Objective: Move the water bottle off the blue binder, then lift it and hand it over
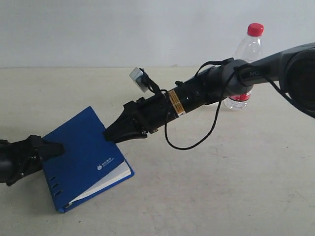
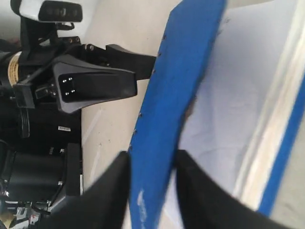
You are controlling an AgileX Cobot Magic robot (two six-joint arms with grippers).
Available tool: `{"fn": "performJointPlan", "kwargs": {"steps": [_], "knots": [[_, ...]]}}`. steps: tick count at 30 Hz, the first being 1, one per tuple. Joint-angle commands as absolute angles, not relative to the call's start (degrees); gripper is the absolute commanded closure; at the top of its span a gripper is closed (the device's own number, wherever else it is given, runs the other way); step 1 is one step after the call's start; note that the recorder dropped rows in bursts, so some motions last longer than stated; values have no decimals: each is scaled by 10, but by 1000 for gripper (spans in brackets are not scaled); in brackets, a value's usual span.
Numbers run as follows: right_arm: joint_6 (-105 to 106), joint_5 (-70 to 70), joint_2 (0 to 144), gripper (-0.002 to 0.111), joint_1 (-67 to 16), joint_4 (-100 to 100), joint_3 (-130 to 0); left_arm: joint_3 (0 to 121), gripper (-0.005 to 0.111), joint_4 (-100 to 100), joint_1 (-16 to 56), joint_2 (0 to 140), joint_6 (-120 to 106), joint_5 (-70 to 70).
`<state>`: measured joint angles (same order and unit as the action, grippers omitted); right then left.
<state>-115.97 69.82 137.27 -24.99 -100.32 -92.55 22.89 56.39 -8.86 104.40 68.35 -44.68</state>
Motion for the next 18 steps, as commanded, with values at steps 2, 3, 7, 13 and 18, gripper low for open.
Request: {"fn": "performJointPlan", "kwargs": {"steps": [2,3,7,13,18], "knots": [[-1159,700,1364,52,-287,-999,-927,227,36,580,-91,1075,689,-531],[-1159,700,1364,58,-294,-999,-927,227,36,580,-91,1080,686,-550],[-1159,700,1364,76,-306,-999,-927,227,36,578,-91,1083,678,-590],[-1138,700,1364,108,-290,-999,-927,227,36,559,-91,1083,674,-554],[-1119,700,1361,108,-262,-999,-927,227,36,514,-91,1083,626,-483]]}}
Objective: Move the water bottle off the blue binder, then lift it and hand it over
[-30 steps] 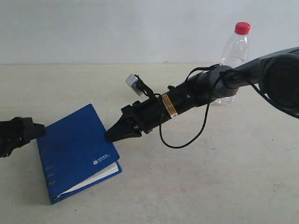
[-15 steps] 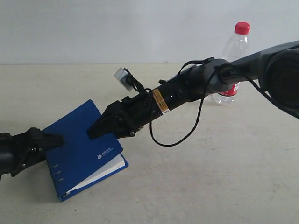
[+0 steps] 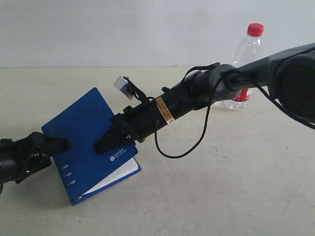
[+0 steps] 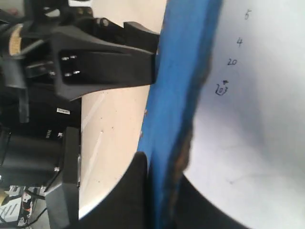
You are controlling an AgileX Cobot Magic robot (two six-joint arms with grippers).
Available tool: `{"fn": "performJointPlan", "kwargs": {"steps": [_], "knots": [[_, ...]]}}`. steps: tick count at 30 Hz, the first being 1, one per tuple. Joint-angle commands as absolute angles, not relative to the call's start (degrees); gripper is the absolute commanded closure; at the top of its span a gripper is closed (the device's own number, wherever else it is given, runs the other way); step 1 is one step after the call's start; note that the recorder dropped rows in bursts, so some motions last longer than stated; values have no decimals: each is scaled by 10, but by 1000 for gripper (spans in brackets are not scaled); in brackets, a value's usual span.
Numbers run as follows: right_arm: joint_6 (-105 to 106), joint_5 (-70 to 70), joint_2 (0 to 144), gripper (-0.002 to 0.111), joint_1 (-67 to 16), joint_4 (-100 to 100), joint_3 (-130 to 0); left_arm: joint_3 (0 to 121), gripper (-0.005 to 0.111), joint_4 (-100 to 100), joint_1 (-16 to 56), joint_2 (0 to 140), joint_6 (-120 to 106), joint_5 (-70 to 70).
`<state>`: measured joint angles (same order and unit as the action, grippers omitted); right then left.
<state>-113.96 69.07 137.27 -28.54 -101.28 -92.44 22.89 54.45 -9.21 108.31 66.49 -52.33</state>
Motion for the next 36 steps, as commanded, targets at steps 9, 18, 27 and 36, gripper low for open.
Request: {"fn": "performJointPlan", "kwargs": {"steps": [9,18,27,36], "knots": [[-1126,700,1349,108,-263,-999,-927,246,36,521,-88,1083,580,-650],[-1136,700,1329,108,-264,-999,-927,254,36,523,-84,1083,569,-627],[-1163,700,1325,108,-264,-999,-927,272,36,507,-84,1084,549,-600],[-1175,700,1320,108,-282,-999,-927,349,36,587,-62,1178,622,-700]]}}
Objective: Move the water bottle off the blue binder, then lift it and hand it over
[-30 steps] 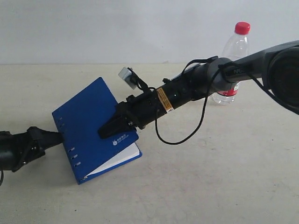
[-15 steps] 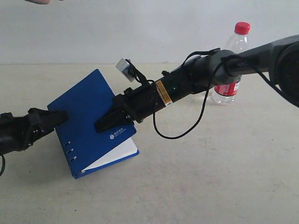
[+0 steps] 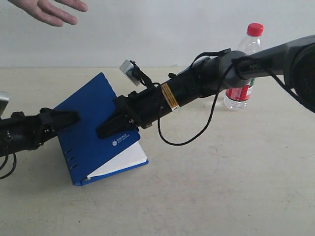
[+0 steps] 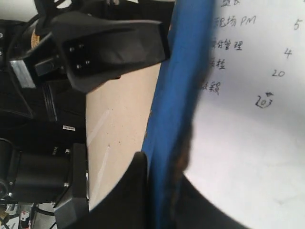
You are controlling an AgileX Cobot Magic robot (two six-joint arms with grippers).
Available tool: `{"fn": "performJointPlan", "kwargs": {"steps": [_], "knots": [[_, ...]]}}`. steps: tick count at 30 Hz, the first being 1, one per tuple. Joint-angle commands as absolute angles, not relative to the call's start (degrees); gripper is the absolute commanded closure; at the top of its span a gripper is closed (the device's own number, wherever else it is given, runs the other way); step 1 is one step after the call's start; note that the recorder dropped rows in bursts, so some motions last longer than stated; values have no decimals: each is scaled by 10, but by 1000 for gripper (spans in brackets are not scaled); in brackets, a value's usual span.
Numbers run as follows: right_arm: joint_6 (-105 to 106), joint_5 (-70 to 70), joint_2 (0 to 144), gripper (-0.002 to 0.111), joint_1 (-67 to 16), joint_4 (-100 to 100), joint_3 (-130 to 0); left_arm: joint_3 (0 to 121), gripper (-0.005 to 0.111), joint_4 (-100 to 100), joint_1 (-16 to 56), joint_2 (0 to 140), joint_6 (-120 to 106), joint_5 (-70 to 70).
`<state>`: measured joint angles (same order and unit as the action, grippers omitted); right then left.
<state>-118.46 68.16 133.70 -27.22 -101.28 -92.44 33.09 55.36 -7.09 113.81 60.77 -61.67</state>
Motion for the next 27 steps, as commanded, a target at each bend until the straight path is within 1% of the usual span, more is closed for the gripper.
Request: {"fn": "performJointPlan", "kwargs": {"steps": [1,3,5,6,7,8,9,10,11,12,14,15,17,18,19,24,27], "knots": [[-1175,700,1318,108,-282,-999,-927,362,36,594,-62,1193,630,-700],[-1175,700,1318,108,-282,-999,-927,379,41,621,-60,1203,650,-700],[-1169,700,1318,108,-282,-999,-927,387,62,638,-60,1214,651,-700],[-1164,700,1318,108,-282,-999,-927,388,80,631,-60,1220,651,-700],[-1164,700,1318,108,-282,-999,-927,388,95,625,-60,1220,651,-700],[-1161,700,1318,108,-282,-999,-927,388,102,617,-60,1220,649,-700],[-1148,700,1318,107,-282,-999,-927,391,102,617,-60,1220,649,-700],[-1132,700,1318,98,-282,-999,-927,395,102,617,-60,1220,643,-700],[-1127,700,1318,92,-282,-999,-927,398,102,617,-60,1220,639,-700],[-1123,700,1318,81,-280,-999,-927,401,102,616,-61,1220,630,-700],[-1121,700,1318,63,-276,-999,-927,403,102,609,-62,1220,609,-700],[-1121,700,1318,49,-271,-999,-927,403,102,603,-63,1220,595,-700],[-1121,700,1318,34,-262,-999,-927,403,102,595,-64,1220,576,-700],[-1126,700,1318,32,-253,-999,-927,403,102,593,-68,1220,571,-700],[-1129,700,1318,32,-245,-999,-927,403,102,593,-68,1220,567,-700],[-1145,700,1318,36,-178,-999,-927,403,102,625,-74,1220,553,-700],[-1171,700,1320,36,-151,-999,-927,403,102,660,-72,1220,524,-700]]}}
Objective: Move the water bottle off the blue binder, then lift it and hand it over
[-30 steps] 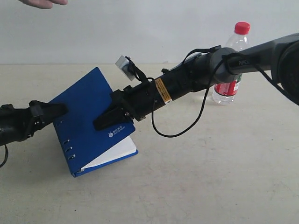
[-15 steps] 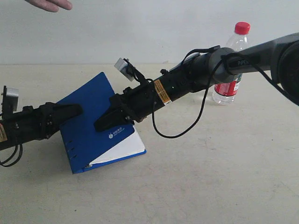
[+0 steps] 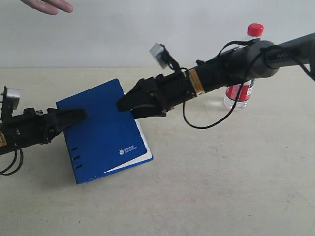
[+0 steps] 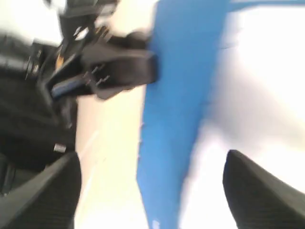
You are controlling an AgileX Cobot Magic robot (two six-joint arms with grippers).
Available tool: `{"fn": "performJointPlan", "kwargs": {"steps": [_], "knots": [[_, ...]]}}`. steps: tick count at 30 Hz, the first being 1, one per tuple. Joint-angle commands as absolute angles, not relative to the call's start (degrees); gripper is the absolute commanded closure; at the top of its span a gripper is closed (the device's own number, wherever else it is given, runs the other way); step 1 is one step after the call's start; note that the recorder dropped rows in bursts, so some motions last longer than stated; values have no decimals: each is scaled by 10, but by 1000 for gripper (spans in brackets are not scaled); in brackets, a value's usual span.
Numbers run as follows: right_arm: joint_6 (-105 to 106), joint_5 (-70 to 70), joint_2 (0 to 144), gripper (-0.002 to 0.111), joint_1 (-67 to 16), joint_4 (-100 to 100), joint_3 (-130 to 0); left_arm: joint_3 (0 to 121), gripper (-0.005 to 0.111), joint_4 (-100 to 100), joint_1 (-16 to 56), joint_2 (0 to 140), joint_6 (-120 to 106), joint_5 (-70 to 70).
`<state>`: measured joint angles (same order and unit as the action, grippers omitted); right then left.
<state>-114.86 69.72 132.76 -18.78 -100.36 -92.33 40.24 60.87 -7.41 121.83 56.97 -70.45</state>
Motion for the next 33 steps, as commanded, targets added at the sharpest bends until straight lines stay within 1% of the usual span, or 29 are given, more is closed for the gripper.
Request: {"fn": "performJointPlan", "kwargs": {"steps": [1,7,11,21,22,23,24,26,27,28,30,33], "knots": [[-1172,700,1323,36,-148,-999,-927,403,102,675,-73,1220,513,-700],[-1130,695,1329,36,-167,-999,-927,403,102,713,-73,1220,508,-700],[-1118,633,1330,36,-172,-999,-927,403,102,724,-73,1220,512,-700],[-1089,607,1364,37,-177,-999,-927,403,101,705,-73,1220,519,-700],[-1085,618,1367,39,-179,-999,-927,403,97,700,-73,1220,524,-700],[-1076,625,1370,45,-182,-999,-927,403,93,697,-73,1220,527,-700],[-1061,631,1371,52,-185,-999,-927,403,84,697,-73,1220,536,-700],[-1029,633,1372,69,-197,-999,-927,403,69,697,-71,1220,546,-700],[-1018,634,1372,79,-202,-999,-927,403,58,694,-68,1220,550,-700],[-1007,634,1372,90,-207,-999,-927,403,53,690,-64,1220,553,-700],[-992,638,1372,108,-213,-999,-927,411,46,686,-52,1220,560,-700],[-990,645,1372,108,-220,-999,-927,426,47,685,-28,1220,562,-700]]}}
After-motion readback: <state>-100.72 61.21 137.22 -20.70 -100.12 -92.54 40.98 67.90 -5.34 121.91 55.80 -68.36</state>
